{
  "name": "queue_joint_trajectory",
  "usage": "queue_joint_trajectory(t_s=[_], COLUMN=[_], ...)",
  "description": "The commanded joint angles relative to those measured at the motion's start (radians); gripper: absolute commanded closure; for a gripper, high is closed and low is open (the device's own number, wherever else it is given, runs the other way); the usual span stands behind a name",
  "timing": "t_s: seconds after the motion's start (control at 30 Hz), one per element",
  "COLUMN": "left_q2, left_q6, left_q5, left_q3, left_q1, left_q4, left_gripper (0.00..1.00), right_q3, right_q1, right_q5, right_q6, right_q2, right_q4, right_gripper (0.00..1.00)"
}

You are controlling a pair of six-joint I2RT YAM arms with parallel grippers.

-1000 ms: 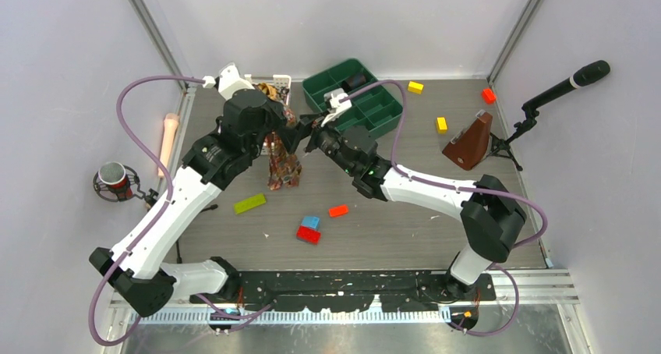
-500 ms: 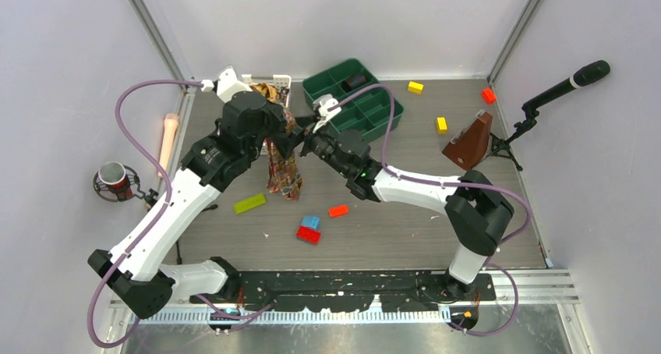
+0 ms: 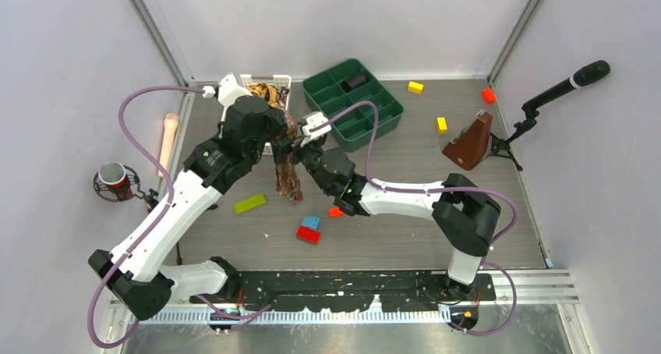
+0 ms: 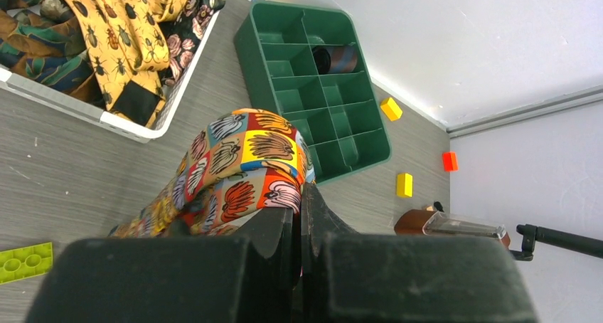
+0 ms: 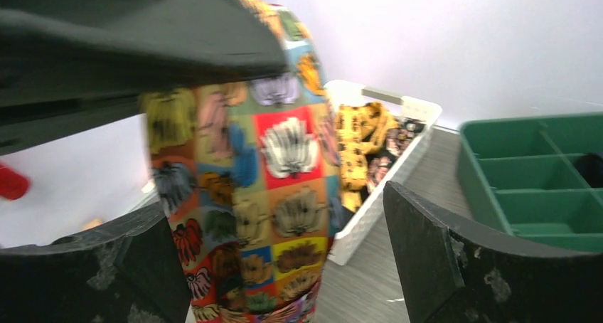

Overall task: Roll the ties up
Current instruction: Place the tie at the center of the board.

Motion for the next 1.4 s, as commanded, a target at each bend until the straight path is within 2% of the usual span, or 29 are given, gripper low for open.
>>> queue_joint_trajectory(t_s=[0.0, 0.1, 0.37, 1.37], left_q2=[-0.05, -0.058, -0.061, -0.054], left_q6=[-0.015, -0.013, -0.007, 0.008], left_q5=[-0.042, -0.053, -0.058, -0.071], left_q3=[-0.009, -0.016, -0.021, -0.016], left_q1=[-0.005, -0.006, -0.006, -0.006], left_q4=[0.023, 0.026, 0.034, 0.042], left_gripper=[1.0, 1.0, 1.0, 1.0], right_q3=[0.028, 0.011, -0.072, -0.135], right_q1=[0.002, 0.001, 0.001, 0.002], right_q5=[0.244, 0.234, 0.022, 0.044], right_q6=[-0.086, -0.098, -0.058, -0.072], right_q2=[-0.001, -0.016, -0.085, -0.177], right_q4=[0.058, 0.058, 0.062, 0.067], right_gripper=[0.09, 0.11, 0.1, 0.1])
